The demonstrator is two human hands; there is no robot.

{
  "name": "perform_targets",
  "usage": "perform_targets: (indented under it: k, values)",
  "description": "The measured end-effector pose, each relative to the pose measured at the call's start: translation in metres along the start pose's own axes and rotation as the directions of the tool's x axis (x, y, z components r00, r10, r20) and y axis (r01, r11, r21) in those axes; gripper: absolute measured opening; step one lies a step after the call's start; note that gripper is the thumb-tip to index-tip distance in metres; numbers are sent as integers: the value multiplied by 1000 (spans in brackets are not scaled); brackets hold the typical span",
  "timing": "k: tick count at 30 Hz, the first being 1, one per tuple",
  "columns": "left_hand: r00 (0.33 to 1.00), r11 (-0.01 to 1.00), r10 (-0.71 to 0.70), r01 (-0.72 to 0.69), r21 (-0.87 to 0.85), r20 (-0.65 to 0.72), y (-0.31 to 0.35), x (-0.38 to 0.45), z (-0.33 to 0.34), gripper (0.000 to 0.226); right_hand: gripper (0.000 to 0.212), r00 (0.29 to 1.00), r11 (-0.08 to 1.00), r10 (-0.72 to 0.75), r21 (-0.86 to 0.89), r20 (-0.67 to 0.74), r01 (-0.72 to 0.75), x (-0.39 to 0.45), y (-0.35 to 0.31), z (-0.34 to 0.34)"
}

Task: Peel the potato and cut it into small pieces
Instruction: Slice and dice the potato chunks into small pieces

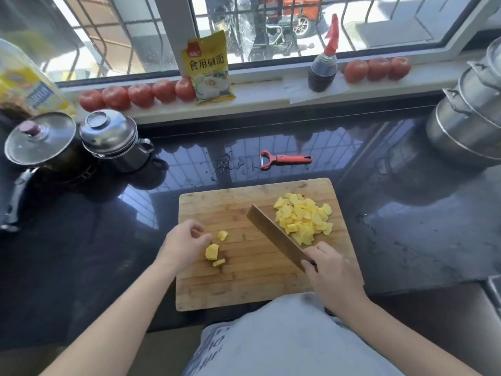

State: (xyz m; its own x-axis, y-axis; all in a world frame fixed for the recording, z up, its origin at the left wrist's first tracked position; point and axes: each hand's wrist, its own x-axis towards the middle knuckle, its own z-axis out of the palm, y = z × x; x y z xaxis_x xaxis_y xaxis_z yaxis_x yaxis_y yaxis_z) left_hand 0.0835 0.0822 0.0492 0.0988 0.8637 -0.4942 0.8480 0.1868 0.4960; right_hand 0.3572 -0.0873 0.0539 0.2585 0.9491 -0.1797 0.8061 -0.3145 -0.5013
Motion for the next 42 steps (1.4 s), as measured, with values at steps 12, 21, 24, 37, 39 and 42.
perform_targets:
  k: [12,21,24,37,39,42]
  values:
    - [992,994,-22,35,105,-121,-28,-14,35,23,20,983,998,-61,-23,174,66,21,-73,54]
    - [991,990,134,-133,52,-21,40,-22,57,23,16,976,979,201,-5,-82,-202,4,-22,22]
    - [986,989,142,-145,40,87,61,-33,91,28,15,976,981,189,65,-106,-183,0,-18,19]
    - [949,877,-135,248,-411,285,42,-34,113,11,17,998,1000,14,-20,59,-13,-22,-7,3]
    - [923,847,-159,310,-433,350,47,-37,117,15,21,997,999,-9,-34,77,11,-22,-7,3]
    - [864,766,-190,427,-480,466,53,-44,119,24,22,995,997,-47,-59,90,53,-23,-6,1]
